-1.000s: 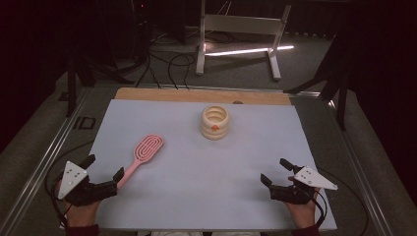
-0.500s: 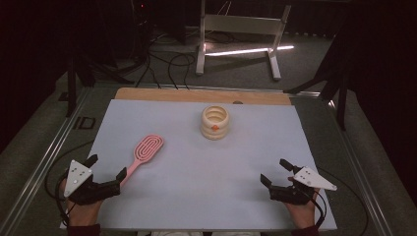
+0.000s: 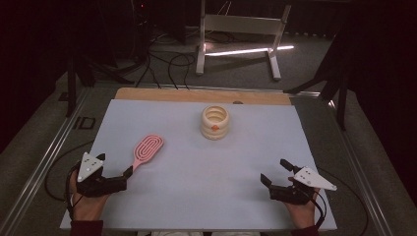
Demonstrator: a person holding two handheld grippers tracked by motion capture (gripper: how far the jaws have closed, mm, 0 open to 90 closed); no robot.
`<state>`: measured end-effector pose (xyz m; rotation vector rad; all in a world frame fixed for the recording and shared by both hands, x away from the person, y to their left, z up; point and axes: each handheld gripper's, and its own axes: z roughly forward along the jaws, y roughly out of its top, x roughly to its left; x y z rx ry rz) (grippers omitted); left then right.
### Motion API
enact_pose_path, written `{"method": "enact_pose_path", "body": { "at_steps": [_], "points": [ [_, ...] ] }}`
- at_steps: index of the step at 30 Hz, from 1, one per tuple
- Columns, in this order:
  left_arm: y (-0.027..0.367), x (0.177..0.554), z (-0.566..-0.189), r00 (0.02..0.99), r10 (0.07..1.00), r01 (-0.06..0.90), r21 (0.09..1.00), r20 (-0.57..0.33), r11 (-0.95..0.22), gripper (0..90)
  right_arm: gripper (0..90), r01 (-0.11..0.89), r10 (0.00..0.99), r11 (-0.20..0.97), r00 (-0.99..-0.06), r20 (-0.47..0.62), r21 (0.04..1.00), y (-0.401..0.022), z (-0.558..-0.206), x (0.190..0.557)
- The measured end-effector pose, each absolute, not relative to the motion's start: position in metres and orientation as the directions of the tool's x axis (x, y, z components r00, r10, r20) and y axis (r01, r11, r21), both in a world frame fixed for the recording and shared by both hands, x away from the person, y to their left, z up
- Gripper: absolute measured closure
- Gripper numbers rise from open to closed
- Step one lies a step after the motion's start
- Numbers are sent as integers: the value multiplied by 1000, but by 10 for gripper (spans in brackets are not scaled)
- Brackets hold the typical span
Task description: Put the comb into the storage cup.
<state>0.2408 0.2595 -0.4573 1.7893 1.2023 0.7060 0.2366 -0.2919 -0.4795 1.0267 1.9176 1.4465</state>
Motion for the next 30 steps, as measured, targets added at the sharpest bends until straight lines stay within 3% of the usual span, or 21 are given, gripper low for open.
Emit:
{"method": "enact_pose_path", "body": {
  "at_steps": [15,30],
  "points": [
    [246,267,-459,419,906,550,777,61,-307,2,84,265,816,145,-577,36,953,-291,-481,238],
    [234,290,-469,457,887,635,673,68,-379,5,85,274,815,150,-578,38,950,-288,-483,239]
  ]
}}
